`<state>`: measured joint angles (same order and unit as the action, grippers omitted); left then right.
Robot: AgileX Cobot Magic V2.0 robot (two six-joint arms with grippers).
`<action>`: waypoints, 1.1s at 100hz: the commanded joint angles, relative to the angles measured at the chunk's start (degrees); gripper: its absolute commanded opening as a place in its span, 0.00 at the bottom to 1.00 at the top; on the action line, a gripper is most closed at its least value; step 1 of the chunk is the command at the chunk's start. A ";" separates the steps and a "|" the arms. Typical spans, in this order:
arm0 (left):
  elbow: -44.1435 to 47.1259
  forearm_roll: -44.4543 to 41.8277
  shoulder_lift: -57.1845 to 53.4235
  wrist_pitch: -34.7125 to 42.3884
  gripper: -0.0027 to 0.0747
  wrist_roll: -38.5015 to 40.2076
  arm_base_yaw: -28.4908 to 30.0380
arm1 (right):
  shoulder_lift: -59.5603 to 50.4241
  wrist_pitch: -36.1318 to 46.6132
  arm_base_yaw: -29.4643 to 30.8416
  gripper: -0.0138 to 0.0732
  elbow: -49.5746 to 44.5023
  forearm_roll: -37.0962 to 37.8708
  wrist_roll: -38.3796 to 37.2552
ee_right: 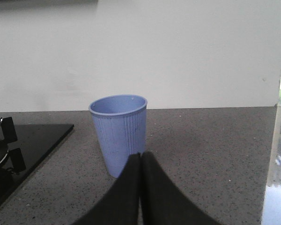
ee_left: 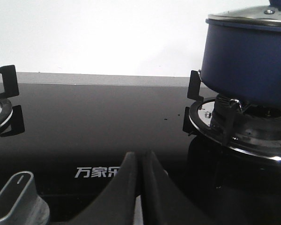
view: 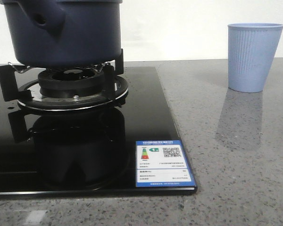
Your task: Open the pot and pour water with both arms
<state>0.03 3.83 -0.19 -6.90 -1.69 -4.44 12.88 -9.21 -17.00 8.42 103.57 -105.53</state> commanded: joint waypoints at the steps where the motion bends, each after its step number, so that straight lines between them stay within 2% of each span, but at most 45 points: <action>1: 1.98 -0.09 -1.55 3.24 0.01 0.61 0.26 | 0.32 -1.48 0.31 0.08 1.40 3.02 0.21; 75: 1.98 -0.09 -1.55 3.24 0.01 0.61 0.26 | 0.32 -1.48 0.31 0.08 1.40 3.02 0.21; 90: 1.98 -0.09 -1.55 3.24 0.01 0.61 0.26 | 0.32 -5.45 0.31 0.08 1.40 3.02 0.21; 110: 1.98 -0.09 -1.55 3.24 0.01 0.61 0.26 | 0.32 -6.26 0.31 0.08 1.40 2.91 0.21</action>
<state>0.03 3.69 -0.19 -7.84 -1.69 -4.20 12.88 -13.07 -17.00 8.42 103.57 -105.53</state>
